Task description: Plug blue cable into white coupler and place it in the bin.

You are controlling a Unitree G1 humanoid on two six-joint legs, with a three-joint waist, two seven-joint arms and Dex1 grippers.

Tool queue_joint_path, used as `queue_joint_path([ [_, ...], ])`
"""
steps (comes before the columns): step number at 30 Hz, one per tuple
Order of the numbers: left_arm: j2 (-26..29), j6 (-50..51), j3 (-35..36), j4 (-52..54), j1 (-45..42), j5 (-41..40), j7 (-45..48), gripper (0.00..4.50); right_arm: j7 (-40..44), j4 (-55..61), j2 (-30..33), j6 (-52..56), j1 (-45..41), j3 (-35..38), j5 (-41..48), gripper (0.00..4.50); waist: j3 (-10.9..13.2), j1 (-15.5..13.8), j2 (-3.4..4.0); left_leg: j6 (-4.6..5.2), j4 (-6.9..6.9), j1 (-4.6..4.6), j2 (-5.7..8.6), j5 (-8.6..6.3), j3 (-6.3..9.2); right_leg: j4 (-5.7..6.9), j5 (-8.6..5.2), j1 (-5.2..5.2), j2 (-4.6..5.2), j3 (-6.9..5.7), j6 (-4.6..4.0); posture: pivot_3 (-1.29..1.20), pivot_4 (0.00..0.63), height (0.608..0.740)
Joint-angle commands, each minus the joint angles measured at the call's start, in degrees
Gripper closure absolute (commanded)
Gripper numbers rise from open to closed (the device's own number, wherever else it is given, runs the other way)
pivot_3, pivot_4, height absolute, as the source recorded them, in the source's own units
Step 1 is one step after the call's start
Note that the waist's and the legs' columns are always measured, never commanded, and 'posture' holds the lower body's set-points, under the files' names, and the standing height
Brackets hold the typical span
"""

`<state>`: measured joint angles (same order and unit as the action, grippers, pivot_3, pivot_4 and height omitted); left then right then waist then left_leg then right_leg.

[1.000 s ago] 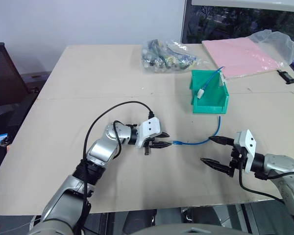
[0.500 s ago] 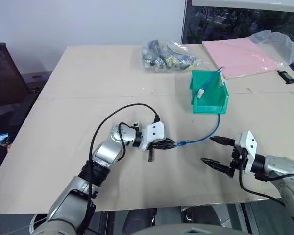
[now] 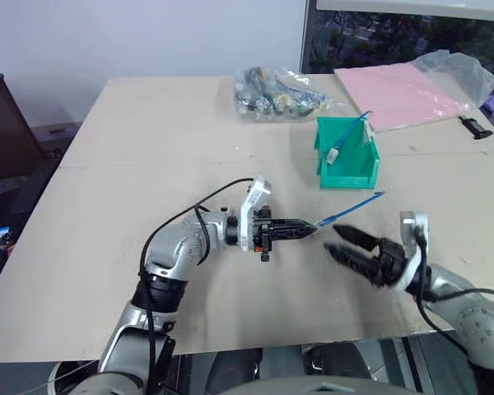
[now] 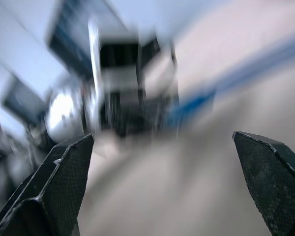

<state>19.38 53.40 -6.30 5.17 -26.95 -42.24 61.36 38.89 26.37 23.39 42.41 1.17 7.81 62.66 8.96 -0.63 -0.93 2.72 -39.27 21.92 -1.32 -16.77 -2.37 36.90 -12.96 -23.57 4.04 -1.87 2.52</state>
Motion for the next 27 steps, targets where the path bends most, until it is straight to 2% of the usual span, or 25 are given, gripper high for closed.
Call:
queue_joint_path([
  [1,-1.3,3.8,3.9,1.9,-1.2,-5.6,-2.5,4.49,-4.1,0.8,-2.4,0.5,-2.2,1.4,5.4,0.0,0.0,-0.2,0.0,0.0,0.0,0.04,0.02,0.0,0.04,-0.01,0.0,0.0,0.01,-0.04,0.0,0.0,0.15,0.74],
  [2,-1.3,4.2,4.0,2.0,-1.4,-6.0,-2.9,4.49,-5.4,0.6,-3.3,0.3,-2.9,1.7,6.5,0.0,0.0,-0.2,0.0,0.0,0.0,0.06,0.03,0.0,0.04,-0.03,0.0,-0.01,0.01,-0.05,0.0,0.0,0.15,0.74],
  [5,-1.4,4.5,4.0,2.2,-1.3,-6.5,-3.4,4.5,-7.5,0.5,-4.3,-0.1,-4.2,2.0,8.2,0.84,0.0,-0.1,0.0,-0.01,0.0,0.08,0.05,0.01,0.0,-0.09,0.0,-0.01,0.02,0.01,0.0,0.0,0.15,0.74],
  [10,-1.8,4.3,4.2,1.8,-1.4,-7.0,-4.2,4.5,-7.3,0.6,-3.2,0.6,-4.1,1.5,8.6,3.26,0.0,-0.1,0.0,-0.01,0.0,0.08,0.08,0.0,0.0,-0.11,-0.01,-0.01,0.02,0.02,0.0,0.0,0.15,0.74],
  [13,-1.8,3.9,4.2,1.2,-1.6,-7.1,-4.3,4.5,-6.8,0.7,-2.5,1.2,-3.7,0.9,8.8,4.46,0.0,-0.1,0.0,0.0,0.01,0.06,0.08,0.0,-0.01,-0.1,-0.01,-0.01,0.01,0.03,0.0,0.0,0.15,0.74],
  [21,-2.3,2.4,4.0,1.2,-0.7,-6.3,-5.2,4.5,-8.2,0.5,-3.0,1.9,-3.9,0.9,11.7,4.49,0.0,-0.1,0.0,0.0,0.01,0.06,0.08,0.0,-0.01,-0.09,-0.01,-0.01,0.0,0.04,0.0,0.0,0.15,0.74],
  [25,-0.7,-0.9,1.2,6.2,2.0,-3.1,-5.6,2.94,-8.9,-0.3,-2.9,2.5,-4.6,1.8,14.3,4.5,0.0,0.0,0.0,0.0,0.01,0.07,0.07,0.0,-0.01,-0.11,-0.01,-0.02,0.0,0.05,0.0,0.0,0.15,0.74],
  [27,-0.6,-2.0,1.1,7.8,3.0,-2.5,-7.1,1.99,-9.0,-0.5,-2.6,2.7,-4.6,2.1,14.8,4.5,0.0,0.0,0.0,0.0,0.04,0.05,0.06,0.0,-0.02,-0.11,-0.01,-0.02,0.01,0.1,-0.01,0.0,0.15,0.74],
])
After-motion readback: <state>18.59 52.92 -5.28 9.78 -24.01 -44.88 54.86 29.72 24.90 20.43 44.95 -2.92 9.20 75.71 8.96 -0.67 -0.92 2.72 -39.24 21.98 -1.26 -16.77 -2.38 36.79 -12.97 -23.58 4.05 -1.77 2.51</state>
